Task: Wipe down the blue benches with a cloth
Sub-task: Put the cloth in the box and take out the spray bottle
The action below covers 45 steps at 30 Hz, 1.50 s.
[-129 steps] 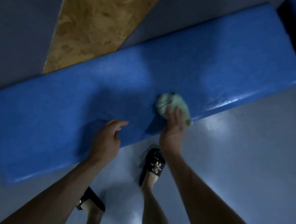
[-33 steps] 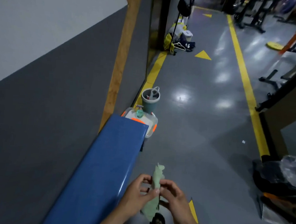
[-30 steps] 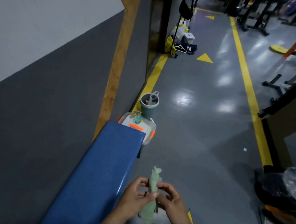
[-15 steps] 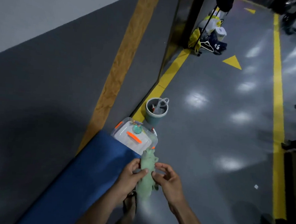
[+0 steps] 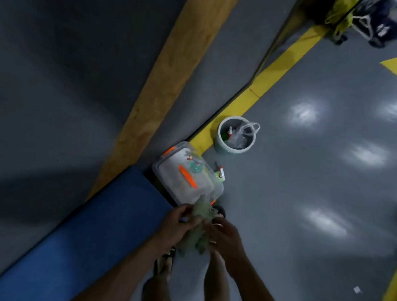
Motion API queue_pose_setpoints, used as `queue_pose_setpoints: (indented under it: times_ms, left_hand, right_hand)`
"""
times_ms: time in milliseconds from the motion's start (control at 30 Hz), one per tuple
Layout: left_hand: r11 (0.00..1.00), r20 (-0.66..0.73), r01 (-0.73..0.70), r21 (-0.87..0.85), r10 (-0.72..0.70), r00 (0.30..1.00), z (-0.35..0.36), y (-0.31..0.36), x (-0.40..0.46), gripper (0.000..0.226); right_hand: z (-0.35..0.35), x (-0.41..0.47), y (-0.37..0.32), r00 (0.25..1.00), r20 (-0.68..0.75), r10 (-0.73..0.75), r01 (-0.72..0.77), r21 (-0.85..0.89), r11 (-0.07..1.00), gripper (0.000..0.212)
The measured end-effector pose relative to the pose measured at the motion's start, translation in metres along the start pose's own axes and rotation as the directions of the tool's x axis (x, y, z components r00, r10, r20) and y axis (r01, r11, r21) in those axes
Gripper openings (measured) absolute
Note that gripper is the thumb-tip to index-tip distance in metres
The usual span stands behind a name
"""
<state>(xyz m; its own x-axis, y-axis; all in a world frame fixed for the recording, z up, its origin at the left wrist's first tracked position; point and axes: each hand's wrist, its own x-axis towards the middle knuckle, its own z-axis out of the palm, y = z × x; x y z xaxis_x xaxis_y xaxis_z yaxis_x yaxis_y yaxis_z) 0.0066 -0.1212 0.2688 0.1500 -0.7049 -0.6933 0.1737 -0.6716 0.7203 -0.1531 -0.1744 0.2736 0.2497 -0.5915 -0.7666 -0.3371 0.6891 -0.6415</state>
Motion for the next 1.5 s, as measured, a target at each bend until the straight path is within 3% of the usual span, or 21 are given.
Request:
queue_pose_setpoints:
  times_ms: [133, 300, 433, 633, 767, 967, 1167, 1333, 1500]
  left_hand:
    - [0.992, -0.015, 0.064, -0.107, -0.066, 0.998, 0.005, -0.018, 0.059, 0.02]
    - [0.987, -0.103, 0.146, -0.059, -0.152, 0.983, 0.017, -0.054, 0.14, 0.025]
    - [0.988, -0.143, 0.154, 0.027, -0.149, 0.978, 0.015, -0.082, 0.198, 0.027]
    - [0.966, -0.219, 0.15, 0.212, -0.103, 0.97, -0.005, -0.107, 0.269, 0.02]
    - [0.91, -0.254, 0.116, 0.397, -0.012, 0.967, -0.013, -0.108, 0.306, 0.025]
    - [0.748, -0.333, 0.007, 0.664, 0.287, 0.898, -0.025, -0.083, 0.377, 0.046]
    - [0.628, -0.22, 0.01, 0.778, 0.258, 0.941, -0.024, -0.066, 0.409, 0.023]
    - [0.621, -0.15, -0.028, 0.784, 0.232, 0.961, -0.026, -0.066, 0.402, 0.023]
    - [0.605, -0.121, -0.048, 0.795, 0.236, 0.964, -0.021, -0.067, 0.392, 0.016]
  right_hand:
    - [-0.018, 0.081, -0.001, 0.999, -0.015, 0.032, -0.034, -0.171, 0.985, 0.005]
    - [-0.035, 0.187, 0.011, 0.99, -0.121, 0.07, -0.099, -0.258, 0.961, 0.005]
    - [-0.038, 0.259, 0.04, 0.969, -0.205, 0.136, -0.185, -0.241, 0.953, 0.01]
    - [-0.03, 0.335, 0.096, 0.954, -0.154, 0.255, -0.284, -0.214, 0.935, 0.009]
    - [-0.039, 0.359, 0.122, 0.923, -0.092, 0.373, -0.384, -0.28, 0.88, 0.033]
    - [-0.062, 0.375, 0.116, 0.942, -0.008, 0.336, -0.325, -0.279, 0.904, 0.027]
    - [-0.077, 0.394, 0.089, 0.977, 0.049, 0.208, -0.187, -0.275, 0.943, 0.023]
    - [-0.068, 0.4, 0.06, 0.991, 0.103, 0.089, -0.052, -0.32, 0.946, 0.023]
    - [-0.061, 0.397, 0.041, 0.982, 0.188, -0.015, 0.1, -0.449, 0.888, 0.038]
